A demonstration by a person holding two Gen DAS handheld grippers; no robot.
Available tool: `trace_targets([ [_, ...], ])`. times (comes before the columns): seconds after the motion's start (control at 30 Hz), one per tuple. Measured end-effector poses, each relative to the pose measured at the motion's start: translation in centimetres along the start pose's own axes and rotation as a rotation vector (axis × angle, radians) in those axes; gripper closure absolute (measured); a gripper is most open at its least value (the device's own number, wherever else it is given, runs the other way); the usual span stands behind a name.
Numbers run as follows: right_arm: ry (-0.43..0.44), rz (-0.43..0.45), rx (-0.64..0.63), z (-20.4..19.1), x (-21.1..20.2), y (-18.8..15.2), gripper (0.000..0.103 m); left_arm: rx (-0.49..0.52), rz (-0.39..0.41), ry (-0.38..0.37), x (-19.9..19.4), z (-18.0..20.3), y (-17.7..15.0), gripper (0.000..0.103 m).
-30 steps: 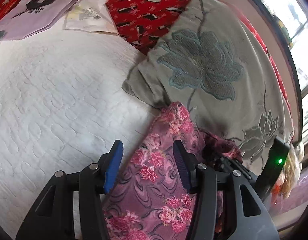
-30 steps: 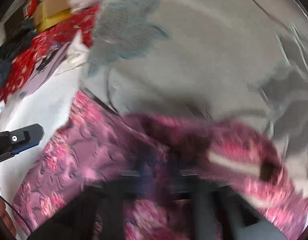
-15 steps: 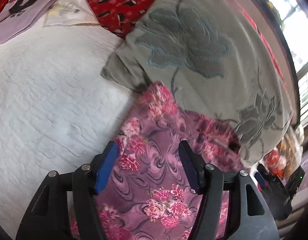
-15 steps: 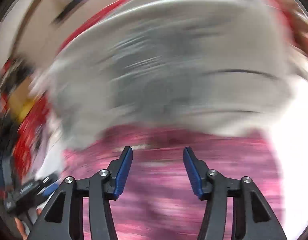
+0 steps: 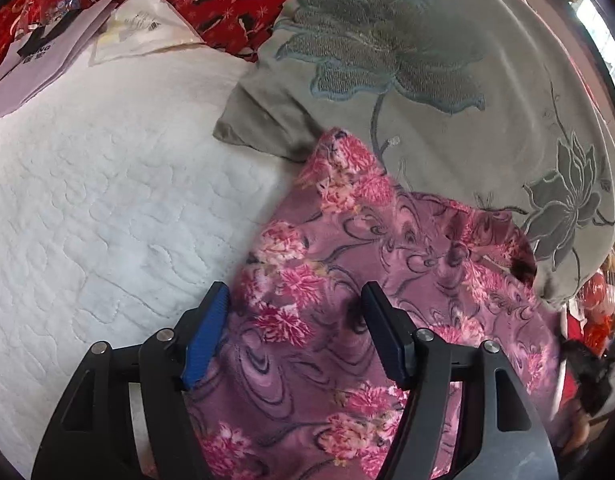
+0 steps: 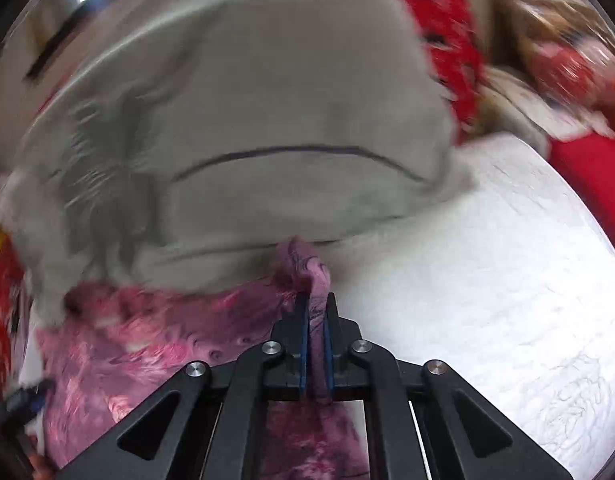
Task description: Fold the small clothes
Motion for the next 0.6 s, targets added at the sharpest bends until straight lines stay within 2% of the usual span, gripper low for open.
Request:
trace_targets([
  [0.07, -0.017, -0.124, 0.04, 0.8, 2.8, -0.7, 0.098, 0.009, -0.006, 0.003, 0.1, 0.1, 0.1, 0.036],
  [0.1, -0.008, -0.097, 0.052, 0.7, 2.5, -0.7, 0.096, 0.01, -0.005, 0.004, 0.0, 0.1, 0.1, 0.036],
  [0.13, -0.019, -0.057, 0.057, 0.3, 1.3, -0.5, 0.087, 0.006, -0.006, 0.008, -0.2, 0.1, 0.2, 0.036],
  [0.17, -0.04, -0.035, 0.066, 0.2, 0.3, -0.6, 0.085, 0.003, -0.007, 0.003, -0.5, 0.3, 0.2, 0.036],
  [0.2, -0.009, -0.027, 0.073, 0.4, -0.9, -0.9, 0.085, 0.006, -0.002, -0.021, -1.2, 0.7, 0.2, 0.036],
  [0.23, 0.079, -0.011, 0.075, 0.5, -2.4, -1.2, 0.085, 0.013, 0.007, -0.045, -1.8, 1.2, 0.2, 0.036],
  [0.27, 0.13, 0.005, 0.069, 0.8, -3.5, -1.5, 0.085, 0.025, 0.015, -0.066, -2.4, 1.7, 0.0, 0.036],
  [0.33, 0.195, 0.016, 0.017, 0.2, -4.7, -3.1, 0.07, 0.062, 0.014, -0.084, -3.2, 3.0, -0.8, 0.035],
  [0.37, 0.203, -0.013, -0.016, -0.2, -4.3, -4.0, 0.07, 0.077, -0.006, -0.073, -3.0, 3.4, -1.4, 0.032],
  [0.43, 0.137, -0.125, -0.092, -0.4, -2.0, -6.7, 0.072, 0.096, -0.076, -0.024, -1.9, 3.4, -2.6, 0.032],
  [0.5, 0.125, -0.071, -0.096, -0.6, -3.2, -7.0, 0.072, 0.158, -0.123, 0.027, -1.7, 3.4, -3.8, 0.032],
  [0.57, 0.138, -0.123, -0.056, 0.1, -4.4, -7.2, 0.07, 0.216, -0.127, 0.057, -3.4, 3.7, -4.8, 0.032],
  [0.6, 0.156, -0.117, -0.034, 0.7, -5.3, -7.4, 0.07, 0.227, -0.131, 0.054, -4.3, 3.6, -5.3, 0.032],
])
Point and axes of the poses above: each gripper's, at about its wrist camera, not at the fingertips, and x roughly the way its jaws point, z to its right, y to its top, the point moved 3 cm from there along x, roughly the way its jaws point, and after that the axes turned 13 degrees about -y, right-handed, at the moved point
